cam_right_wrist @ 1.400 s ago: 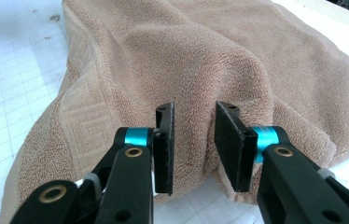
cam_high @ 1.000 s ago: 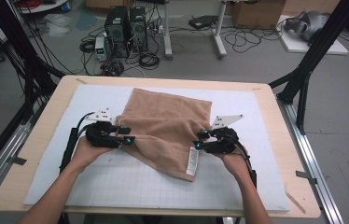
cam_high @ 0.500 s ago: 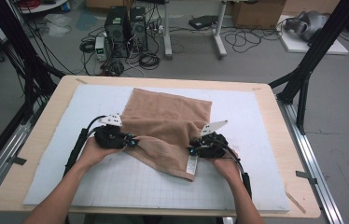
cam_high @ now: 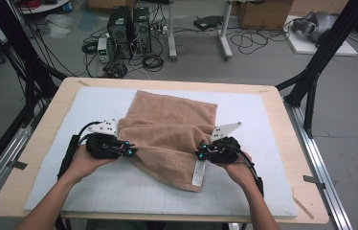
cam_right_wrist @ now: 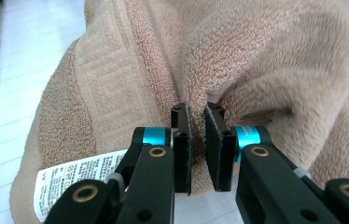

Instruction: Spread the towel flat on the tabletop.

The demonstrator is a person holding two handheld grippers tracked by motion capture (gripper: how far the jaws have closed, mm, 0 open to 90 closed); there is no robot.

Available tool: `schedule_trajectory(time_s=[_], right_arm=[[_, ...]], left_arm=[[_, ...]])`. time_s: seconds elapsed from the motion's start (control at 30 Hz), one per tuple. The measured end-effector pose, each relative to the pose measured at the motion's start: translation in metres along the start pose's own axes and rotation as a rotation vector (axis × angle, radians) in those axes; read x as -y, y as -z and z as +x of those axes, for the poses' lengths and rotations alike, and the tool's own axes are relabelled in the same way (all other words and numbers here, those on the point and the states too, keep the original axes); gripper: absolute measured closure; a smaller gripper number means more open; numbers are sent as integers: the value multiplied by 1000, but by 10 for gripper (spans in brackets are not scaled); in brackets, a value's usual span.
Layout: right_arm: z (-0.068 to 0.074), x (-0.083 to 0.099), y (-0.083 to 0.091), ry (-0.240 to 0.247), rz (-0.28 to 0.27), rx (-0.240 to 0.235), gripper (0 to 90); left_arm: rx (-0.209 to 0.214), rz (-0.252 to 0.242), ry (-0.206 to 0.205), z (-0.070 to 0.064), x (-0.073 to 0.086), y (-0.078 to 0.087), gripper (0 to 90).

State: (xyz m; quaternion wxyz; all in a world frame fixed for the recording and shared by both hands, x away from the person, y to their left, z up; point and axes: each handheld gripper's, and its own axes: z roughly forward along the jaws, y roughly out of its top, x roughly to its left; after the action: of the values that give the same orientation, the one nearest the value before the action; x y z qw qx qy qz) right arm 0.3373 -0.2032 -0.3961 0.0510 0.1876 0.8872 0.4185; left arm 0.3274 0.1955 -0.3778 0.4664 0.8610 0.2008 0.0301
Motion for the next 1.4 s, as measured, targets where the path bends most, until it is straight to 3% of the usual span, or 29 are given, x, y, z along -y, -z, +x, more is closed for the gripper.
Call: schedule_trajectory(time_s=[0.13, 0.23, 0.3, 0.4, 0.53, 0.67, 0.73, 0.8, 0.97, 1.1, 1.2, 1.3, 1.4], right_arm=[[16, -12, 22, 54, -17, -18, 824], [30, -20, 41, 88, -54, -56, 811], [34, -23, 53, 86, -100, -94, 729], [32, -22, 60, 88, -119, -65, 692], [20, -8, 48, 37, -91, -24, 662], [9, 11, 27, -4, -31, 18, 630], [5, 18, 19, -25, -5, 22, 623], [1, 24, 9, -33, 29, 25, 616], [-3, 33, -7, -45, 92, 50, 616], [-8, 36, -16, -69, 89, 62, 610], [-7, 35, -25, -51, 107, 67, 643], [-6, 34, -26, -60, 105, 66, 725], [-5, 33, -25, -55, 110, 63, 825]], left_arm=[[27, -9, -21, -19, -6, 15, 808], [90, -30, -38, -33, -14, 28, 798], [80, -66, -49, -37, -18, 35, 669], [68, -73, -31, -32, -19, 37, 549], [24, -47, 2, -21, -9, 23, 535], [-11, 5, 36, -7, 8, 2, 553], [-41, 58, 21, -4, 13, -10, 557], [-42, 63, 31, -1, 17, -19, 573], [-82, 130, 54, 11, 26, -37, 590], [-101, 148, 58, 15, 29, -49, 602], [-115, 172, 42, 16, 32, -55, 627], [-150, 173, 35, 13, 32, -56, 709], [-137, 179, 21, 12, 31, -55, 841]])
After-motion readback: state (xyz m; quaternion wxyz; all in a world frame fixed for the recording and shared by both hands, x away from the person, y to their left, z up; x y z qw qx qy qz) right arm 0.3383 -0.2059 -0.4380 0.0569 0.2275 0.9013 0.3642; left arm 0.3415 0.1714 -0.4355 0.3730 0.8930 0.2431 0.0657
